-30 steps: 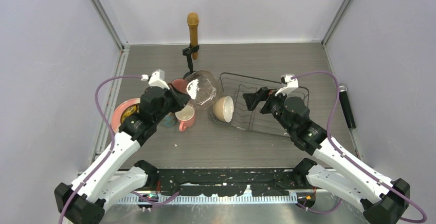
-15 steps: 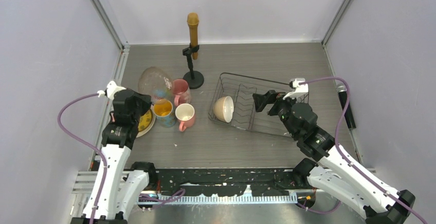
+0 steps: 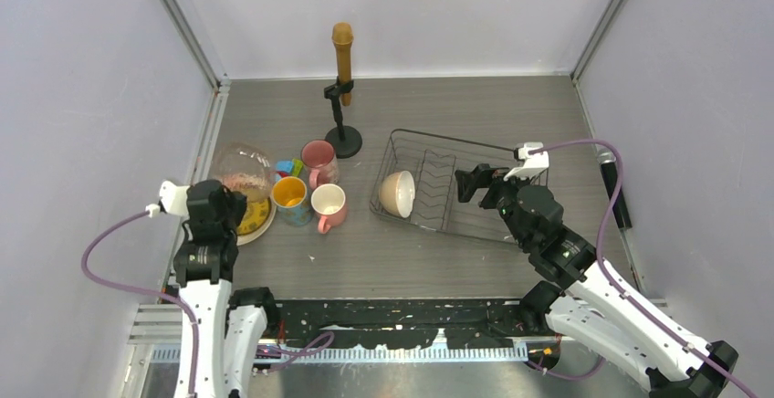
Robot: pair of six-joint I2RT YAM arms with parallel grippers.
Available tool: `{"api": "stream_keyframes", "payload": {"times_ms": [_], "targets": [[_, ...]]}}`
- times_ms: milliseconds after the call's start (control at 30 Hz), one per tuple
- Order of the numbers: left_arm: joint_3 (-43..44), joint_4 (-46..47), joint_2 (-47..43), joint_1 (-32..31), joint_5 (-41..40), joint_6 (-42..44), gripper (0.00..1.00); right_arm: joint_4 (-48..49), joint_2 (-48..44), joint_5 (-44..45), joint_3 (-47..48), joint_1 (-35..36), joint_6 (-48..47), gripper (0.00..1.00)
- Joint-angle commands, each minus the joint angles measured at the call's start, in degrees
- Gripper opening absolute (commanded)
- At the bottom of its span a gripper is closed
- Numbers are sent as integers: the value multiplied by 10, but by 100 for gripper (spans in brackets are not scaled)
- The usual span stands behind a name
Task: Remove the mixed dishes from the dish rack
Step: Place the plate at the center of the board.
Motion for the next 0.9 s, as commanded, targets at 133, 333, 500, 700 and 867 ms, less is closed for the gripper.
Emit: {"api": "stream_keyframes", "payload": {"times_ms": [133, 333, 500, 700, 867], "targets": [[-5, -95, -49, 8, -142, -119, 0, -8, 5, 17, 8, 2, -18, 99], [-20, -108, -18, 10, -160, -152, 0, -21, 8, 10, 11, 2, -23, 99], [-39, -91, 2, 20, -152, -158, 0, -31, 10, 1, 13, 1, -25, 99], [-75, -58, 12, 35, -146, -164, 0, -38, 13, -8, 15, 2, -23, 99], [-110, -24, 27, 44, -144, -168, 0, -34, 22, -21, 12, 2, -7, 99]]}}
